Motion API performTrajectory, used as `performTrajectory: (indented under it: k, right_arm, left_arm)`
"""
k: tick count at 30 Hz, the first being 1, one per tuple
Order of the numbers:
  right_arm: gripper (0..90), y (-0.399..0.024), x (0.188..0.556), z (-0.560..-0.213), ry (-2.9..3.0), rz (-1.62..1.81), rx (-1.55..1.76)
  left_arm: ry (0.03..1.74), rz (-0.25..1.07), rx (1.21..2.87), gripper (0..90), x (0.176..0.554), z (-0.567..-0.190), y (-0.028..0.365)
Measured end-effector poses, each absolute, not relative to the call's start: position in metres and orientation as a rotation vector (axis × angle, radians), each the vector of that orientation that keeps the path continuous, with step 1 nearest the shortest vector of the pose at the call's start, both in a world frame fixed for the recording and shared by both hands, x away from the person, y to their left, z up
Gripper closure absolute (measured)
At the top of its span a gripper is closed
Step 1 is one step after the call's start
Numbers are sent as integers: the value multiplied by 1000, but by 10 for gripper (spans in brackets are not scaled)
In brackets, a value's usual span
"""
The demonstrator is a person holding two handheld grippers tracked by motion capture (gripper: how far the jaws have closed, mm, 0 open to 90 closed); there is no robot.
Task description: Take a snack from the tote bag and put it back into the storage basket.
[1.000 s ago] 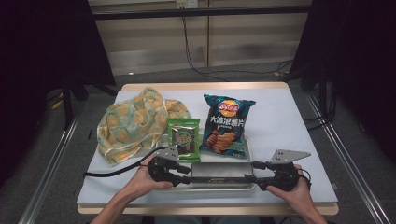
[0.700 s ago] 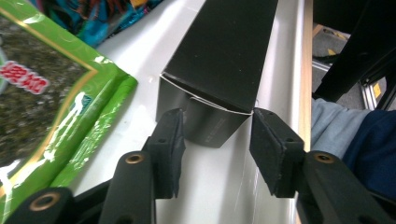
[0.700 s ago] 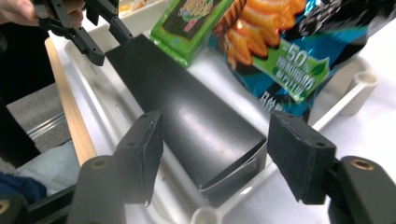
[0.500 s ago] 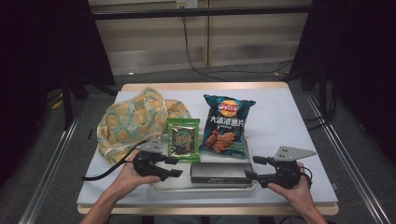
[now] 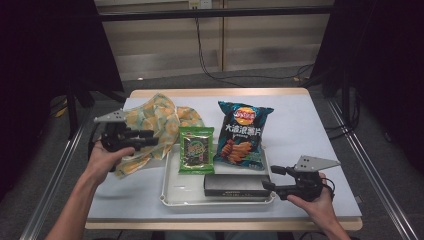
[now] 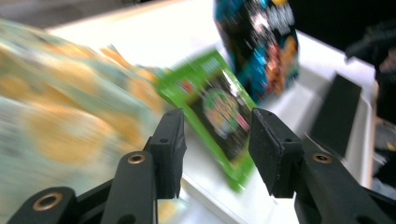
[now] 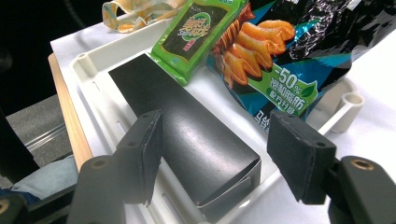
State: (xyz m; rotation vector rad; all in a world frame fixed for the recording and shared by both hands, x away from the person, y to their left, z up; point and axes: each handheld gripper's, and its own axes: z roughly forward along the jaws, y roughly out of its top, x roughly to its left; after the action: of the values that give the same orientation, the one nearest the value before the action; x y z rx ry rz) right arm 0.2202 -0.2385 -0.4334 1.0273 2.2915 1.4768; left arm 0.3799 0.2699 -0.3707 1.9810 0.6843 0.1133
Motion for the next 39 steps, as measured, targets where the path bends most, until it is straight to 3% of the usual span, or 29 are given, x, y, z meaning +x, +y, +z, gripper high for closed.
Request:
performTrajectory:
  k: [11,18,23,31,39]
  right_arm:
    - [360,-243,221,-433,2283,1489,1032]
    - [359,-244,222,-434,2285,1493,1035]
    - [359,-245,222,-435,2287,1496,1044]
    - [358,-246,221,-436,2293,1497,1044]
    - [357,-242,218,-435,2300,1497,1025]
  left_arm:
    - [801,159,1973,733,450,-371,279]
    - [865,221,1981,726,479,-361,281]
    - [1020,258,1990,737,498,-382,291]
    - [889,194,2220,661,476,-411,282]
    - [805,192,2378,662,445,-426,281]
